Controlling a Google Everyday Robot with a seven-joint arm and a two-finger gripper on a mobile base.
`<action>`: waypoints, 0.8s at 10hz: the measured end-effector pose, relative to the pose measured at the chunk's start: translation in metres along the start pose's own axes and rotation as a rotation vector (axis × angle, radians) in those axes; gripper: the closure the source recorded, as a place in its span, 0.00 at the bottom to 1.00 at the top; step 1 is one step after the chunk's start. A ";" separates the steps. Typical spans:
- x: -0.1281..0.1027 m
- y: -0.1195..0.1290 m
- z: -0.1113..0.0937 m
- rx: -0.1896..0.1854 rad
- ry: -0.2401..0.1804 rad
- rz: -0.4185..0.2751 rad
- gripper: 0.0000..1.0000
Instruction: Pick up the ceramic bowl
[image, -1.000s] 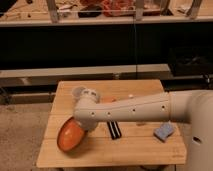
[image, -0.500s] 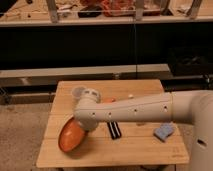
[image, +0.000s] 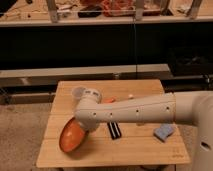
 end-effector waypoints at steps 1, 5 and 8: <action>0.000 0.000 -0.001 0.000 0.000 -0.001 1.00; -0.003 0.003 -0.003 0.001 -0.001 0.001 1.00; -0.004 0.003 -0.004 0.003 0.000 -0.002 1.00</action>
